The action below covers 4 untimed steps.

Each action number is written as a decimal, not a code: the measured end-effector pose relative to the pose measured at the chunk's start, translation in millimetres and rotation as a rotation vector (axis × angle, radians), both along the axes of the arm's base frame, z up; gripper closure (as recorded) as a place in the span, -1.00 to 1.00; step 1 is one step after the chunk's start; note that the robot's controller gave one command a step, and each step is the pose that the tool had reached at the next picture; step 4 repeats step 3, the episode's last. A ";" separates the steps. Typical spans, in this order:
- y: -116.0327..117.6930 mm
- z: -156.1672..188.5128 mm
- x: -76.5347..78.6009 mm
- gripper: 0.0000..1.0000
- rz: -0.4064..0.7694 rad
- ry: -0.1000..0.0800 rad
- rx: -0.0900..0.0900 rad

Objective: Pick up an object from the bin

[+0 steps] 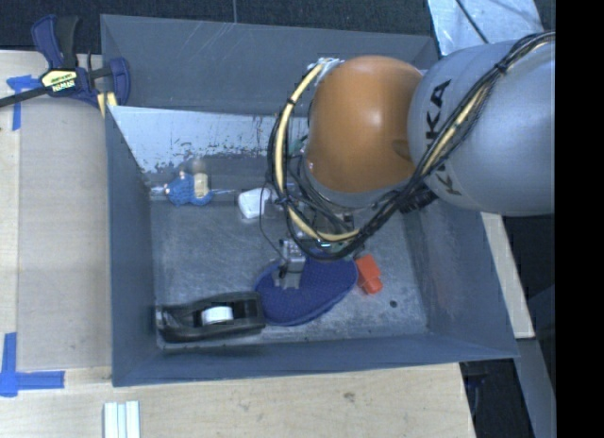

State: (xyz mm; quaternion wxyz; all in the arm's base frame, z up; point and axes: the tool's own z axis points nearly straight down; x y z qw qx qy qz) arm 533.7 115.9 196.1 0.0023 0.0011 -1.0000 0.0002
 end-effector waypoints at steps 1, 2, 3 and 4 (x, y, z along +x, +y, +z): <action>-45.2 -128.0 -15.2 -1.00 0.360 -0.002 0.002; -44.8 -123.8 -13.2 1.00 0.359 -0.008 0.002; -48.7 16.0 -7.1 1.00 0.396 -0.017 0.000; -48.7 16.0 -7.1 1.00 0.396 -0.017 0.000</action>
Offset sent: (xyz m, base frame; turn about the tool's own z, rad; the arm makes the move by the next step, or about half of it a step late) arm -0.0145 -0.0447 -0.1261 -0.3606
